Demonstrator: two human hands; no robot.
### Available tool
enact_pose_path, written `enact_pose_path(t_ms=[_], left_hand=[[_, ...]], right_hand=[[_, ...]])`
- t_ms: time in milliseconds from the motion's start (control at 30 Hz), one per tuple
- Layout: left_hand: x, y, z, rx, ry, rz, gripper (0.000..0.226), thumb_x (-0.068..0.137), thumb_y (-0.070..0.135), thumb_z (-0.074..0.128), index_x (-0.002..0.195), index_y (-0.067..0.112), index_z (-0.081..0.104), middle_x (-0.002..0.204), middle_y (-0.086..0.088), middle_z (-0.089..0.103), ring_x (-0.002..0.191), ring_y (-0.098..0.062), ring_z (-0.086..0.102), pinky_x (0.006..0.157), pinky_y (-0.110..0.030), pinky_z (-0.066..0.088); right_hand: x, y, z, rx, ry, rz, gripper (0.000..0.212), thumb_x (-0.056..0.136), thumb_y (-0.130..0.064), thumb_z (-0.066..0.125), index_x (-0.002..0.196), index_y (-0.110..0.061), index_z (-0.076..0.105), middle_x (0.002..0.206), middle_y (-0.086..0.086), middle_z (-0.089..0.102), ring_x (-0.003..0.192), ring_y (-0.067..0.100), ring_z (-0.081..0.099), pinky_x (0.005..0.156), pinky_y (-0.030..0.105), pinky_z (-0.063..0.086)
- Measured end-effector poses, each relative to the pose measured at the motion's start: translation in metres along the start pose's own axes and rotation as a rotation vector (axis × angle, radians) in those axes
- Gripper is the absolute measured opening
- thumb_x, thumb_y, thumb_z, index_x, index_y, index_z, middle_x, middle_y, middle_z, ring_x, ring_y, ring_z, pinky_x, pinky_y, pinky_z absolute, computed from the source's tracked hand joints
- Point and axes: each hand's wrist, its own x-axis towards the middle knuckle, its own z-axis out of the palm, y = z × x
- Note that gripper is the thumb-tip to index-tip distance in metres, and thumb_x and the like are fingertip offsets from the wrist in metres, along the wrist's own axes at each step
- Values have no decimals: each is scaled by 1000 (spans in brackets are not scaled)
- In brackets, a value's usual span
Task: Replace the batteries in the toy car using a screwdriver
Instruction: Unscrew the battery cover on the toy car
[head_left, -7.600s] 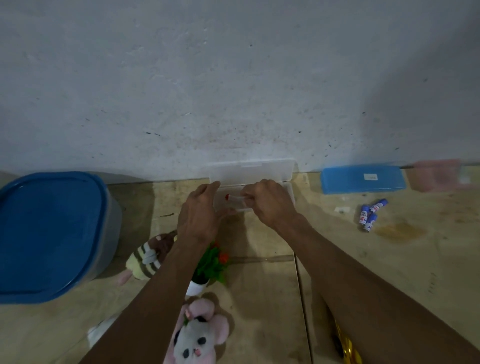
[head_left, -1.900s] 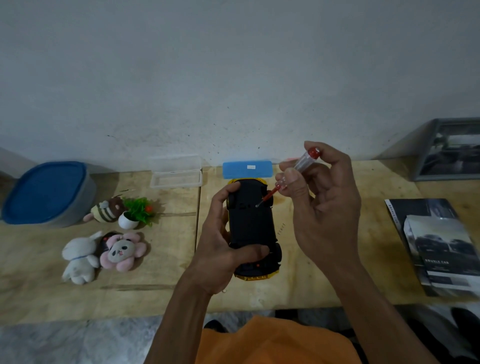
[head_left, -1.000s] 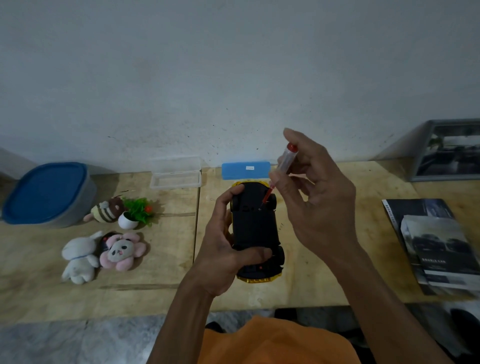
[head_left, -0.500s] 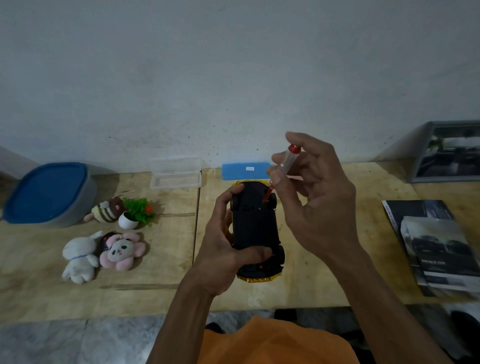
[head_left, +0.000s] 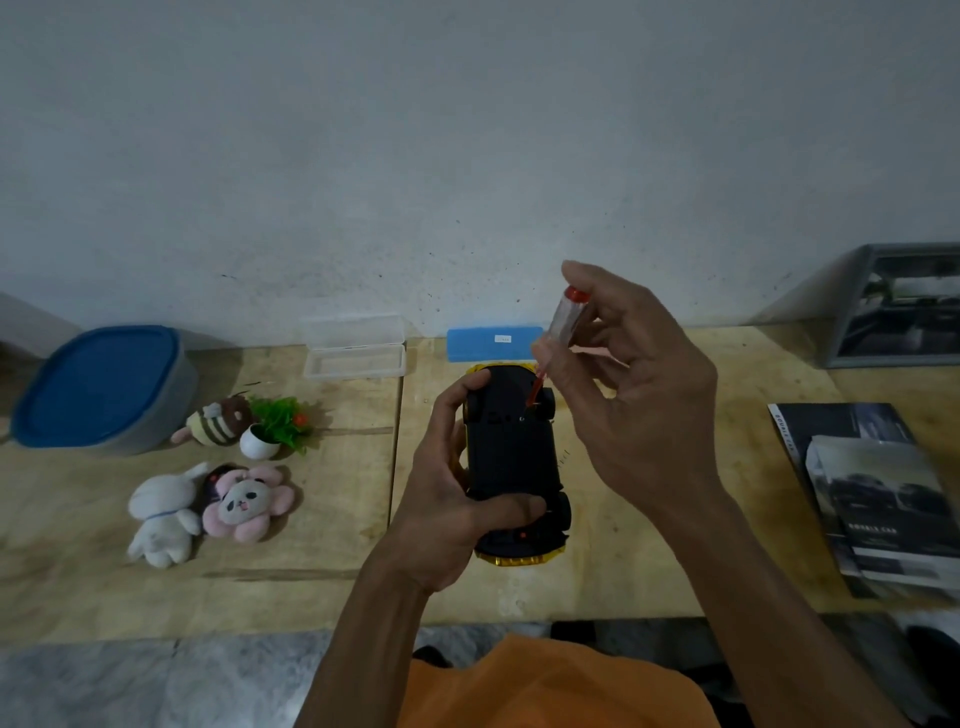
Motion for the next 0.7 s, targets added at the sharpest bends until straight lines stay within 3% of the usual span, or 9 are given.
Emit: enact_pose_path(t_ms=[167, 300, 467, 700], left_hand=[[1, -1, -1, -9, -4, -7, 105, 60, -19, 78, 143, 34, 42, 138, -18, 53, 108, -52, 62, 78, -53, 57], [2, -1, -3, -7, -1, -13, 105, 58, -14, 81, 142, 36, 42, 138, -18, 53, 107, -51, 63, 79, -54, 57], [2, 0, -6, -31, 2, -22, 106, 56, -11, 82, 143, 35, 42, 138, -18, 53, 106, -54, 62, 79, -57, 57], [3, 0, -12, -11, 9, -17, 106, 60, -19, 78, 143, 36, 42, 138, -21, 52, 107, -55, 61, 80, -57, 57]], right_hand=[[2, -1, 5, 2, -25, -13, 48, 95, -10, 67, 140, -17, 49, 119, 0, 68, 102, 8, 70, 83, 19, 58], [3, 1, 7, 23, -29, 17, 53, 92, -10, 71, 140, -19, 49, 109, 0, 70, 97, 10, 72, 82, 22, 59], [3, 0, 13, 25, -60, 22, 49, 98, -3, 59, 145, -12, 44, 114, 3, 71, 100, 1, 71, 83, 18, 58], [7, 1, 16, 53, -54, 27, 51, 93, -12, 71, 139, -23, 50, 110, 0, 67, 97, 15, 71, 82, 27, 61]])
